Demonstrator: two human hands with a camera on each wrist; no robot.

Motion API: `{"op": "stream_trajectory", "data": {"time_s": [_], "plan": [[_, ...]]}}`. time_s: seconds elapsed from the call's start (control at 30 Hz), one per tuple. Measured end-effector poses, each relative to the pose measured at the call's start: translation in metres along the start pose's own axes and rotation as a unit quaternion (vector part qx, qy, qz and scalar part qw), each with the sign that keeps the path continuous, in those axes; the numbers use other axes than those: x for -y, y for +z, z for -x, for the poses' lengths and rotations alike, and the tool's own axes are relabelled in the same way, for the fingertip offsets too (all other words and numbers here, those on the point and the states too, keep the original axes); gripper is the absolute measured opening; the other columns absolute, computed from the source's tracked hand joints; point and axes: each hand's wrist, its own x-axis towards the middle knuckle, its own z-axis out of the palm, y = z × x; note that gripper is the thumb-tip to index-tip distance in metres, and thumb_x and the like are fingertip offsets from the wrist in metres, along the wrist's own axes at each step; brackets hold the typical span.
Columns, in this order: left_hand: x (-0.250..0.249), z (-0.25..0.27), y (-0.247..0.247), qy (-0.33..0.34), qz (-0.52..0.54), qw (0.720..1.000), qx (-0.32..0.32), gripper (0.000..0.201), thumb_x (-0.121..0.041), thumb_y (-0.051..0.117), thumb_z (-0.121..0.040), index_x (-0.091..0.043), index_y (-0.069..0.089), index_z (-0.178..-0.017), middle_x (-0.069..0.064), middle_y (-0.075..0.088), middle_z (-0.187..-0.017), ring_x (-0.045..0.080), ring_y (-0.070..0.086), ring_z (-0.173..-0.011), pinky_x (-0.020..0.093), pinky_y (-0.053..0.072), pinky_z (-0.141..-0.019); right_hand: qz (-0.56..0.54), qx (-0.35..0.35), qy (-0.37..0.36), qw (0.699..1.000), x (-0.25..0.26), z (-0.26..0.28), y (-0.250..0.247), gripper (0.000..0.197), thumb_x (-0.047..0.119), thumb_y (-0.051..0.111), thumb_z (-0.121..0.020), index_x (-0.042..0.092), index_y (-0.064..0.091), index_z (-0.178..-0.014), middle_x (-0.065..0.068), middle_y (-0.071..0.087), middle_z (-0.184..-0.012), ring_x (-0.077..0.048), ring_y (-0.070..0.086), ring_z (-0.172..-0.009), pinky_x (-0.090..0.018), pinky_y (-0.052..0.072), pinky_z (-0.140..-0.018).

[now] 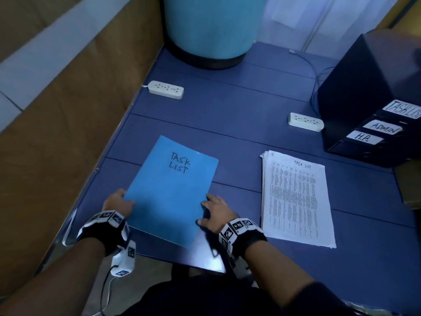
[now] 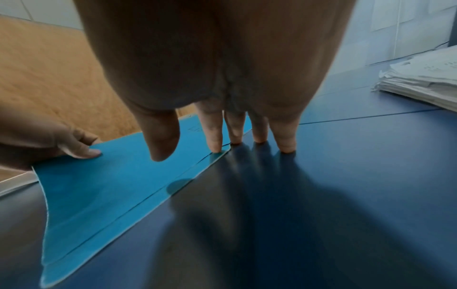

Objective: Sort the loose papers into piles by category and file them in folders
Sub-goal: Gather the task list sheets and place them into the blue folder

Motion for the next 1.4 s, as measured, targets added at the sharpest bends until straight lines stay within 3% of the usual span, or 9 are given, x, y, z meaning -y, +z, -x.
{"op": "stream_trajectory", "data": {"time_s": [0.13, 0.27, 0.37, 0.47, 0.73, 0.9, 1.0, 1.17, 1.4], "plan": [[-0.026, 0.014, -0.013, 0.085, 0.08, 0.993, -0.022, 0.006, -0.005, 0.059, -0.088, -0.008, 0.058, -0.093, 0.014, 0.061, -0.097, 0.026, 0.052, -0.086, 0.032, 0.035, -0.075, -0.181, -0.086, 0.019, 0.979, -0.009, 0.008, -0.01, 0.06, 0.03, 0.066, -0.091, 0.017, 0.04, -0.144, -0.004, 0.045, -0.147, -0.022, 0.042, -0.135, -0.028, 0.032, -0.107], [-0.05, 0.023, -0.019, 0.134, 0.258, 0.956, 0.032, 0.013, -0.01, 0.062, -0.087, -0.023, 0.06, -0.085, 0.012, 0.068, -0.093, 0.032, 0.064, -0.09, 0.046, 0.05, -0.083, -0.367, -0.201, 0.085, 0.904, -0.033, 0.016, -0.024, 0.057, 0.03, 0.064, -0.092, 0.014, 0.039, -0.141, -0.005, 0.061, -0.123, -0.023, 0.058, -0.113, -0.034, 0.045, -0.098], [-0.072, 0.029, -0.012, 0.144, 0.353, 0.923, 0.053, 0.023, -0.005, 0.062, -0.086, -0.027, 0.062, -0.079, 0.002, 0.073, -0.082, 0.031, 0.064, -0.085, 0.051, 0.049, -0.084, -0.485, -0.174, 0.064, 0.855, -0.052, 0.031, -0.038, 0.037, 0.026, 0.057, -0.097, 0.011, 0.049, -0.13, -0.008, 0.065, -0.111, -0.023, 0.067, -0.093, -0.047, 0.056, -0.086], [-0.103, 0.043, 0.002, 0.166, 0.383, 0.905, 0.075, 0.027, 0.004, 0.051, -0.092, -0.021, 0.058, -0.083, -0.003, 0.073, -0.078, 0.028, 0.064, -0.08, 0.049, 0.049, -0.082, -0.583, -0.151, 0.014, 0.798, -0.071, 0.051, -0.052, 0.018, 0.013, 0.048, -0.101, 0.009, 0.056, -0.117, -0.012, 0.065, -0.104, -0.022, 0.068, -0.089, -0.036, 0.057, -0.07], [-0.16, 0.067, 0.054, 0.18, 0.367, 0.907, 0.103, 0.018, 0.003, 0.049, -0.094, -0.014, 0.055, -0.094, -0.002, 0.073, -0.081, 0.024, 0.066, -0.077, 0.036, 0.053, -0.072, -0.695, -0.148, -0.041, 0.702, -0.126, 0.091, -0.088, 0.039, -0.008, 0.039, -0.097, 0.015, 0.058, -0.123, -0.005, 0.074, -0.092, -0.017, 0.07, -0.078, -0.033, 0.056, -0.065], [-0.19, 0.079, 0.089, 0.209, 0.048, 0.975, 0.066, 0.071, -0.039, 0.067, -0.081, -0.029, 0.033, -0.142, 0.005, 0.048, -0.139, 0.029, 0.044, -0.128, 0.05, 0.036, -0.105, -0.707, -0.17, -0.022, 0.686, -0.153, 0.099, -0.092, 0.042, -0.01, 0.037, -0.096, 0.016, 0.058, -0.121, -0.005, 0.074, -0.092, -0.018, 0.07, -0.079, -0.036, 0.051, -0.071], [-0.219, 0.107, 0.11, 0.25, -0.041, 0.964, 0.077, 0.09, -0.043, 0.07, -0.08, -0.034, 0.014, -0.15, 0.001, 0.017, -0.158, 0.023, 0.014, -0.145, 0.053, 0.018, -0.113, -0.708, -0.168, -0.002, 0.686, -0.159, 0.101, -0.091, 0.043, -0.01, 0.035, -0.096, 0.016, 0.058, -0.12, -0.007, 0.073, -0.093, -0.018, 0.07, -0.077, -0.03, 0.054, -0.061], [-0.264, 0.151, 0.153, 0.334, -0.025, 0.915, 0.226, 0.106, -0.05, 0.073, -0.073, -0.036, 0.003, -0.151, 0.002, 0.01, -0.16, 0.018, 0.011, -0.147, 0.042, 0.018, -0.119, -0.678, -0.167, 0.026, 0.715, -0.153, 0.098, -0.086, 0.04, -0.014, 0.038, -0.091, 0.008, 0.06, -0.117, -0.019, 0.071, -0.097, -0.028, 0.068, -0.076, -0.032, 0.056, -0.063], [-0.277, 0.161, 0.139, 0.358, -0.043, 0.91, 0.205, 0.094, 0.0, 0.05, -0.079, -0.052, 0.008, -0.145, -0.003, 0.02, -0.156, 0.022, 0.032, -0.139, 0.035, 0.037, -0.108, -0.638, -0.173, 0.033, 0.75, -0.155, 0.101, -0.087, 0.033, -0.011, 0.04, -0.094, 0.01, 0.06, -0.11, -0.012, 0.069, -0.088, -0.019, 0.065, -0.065, -0.023, 0.052, -0.053]]}}
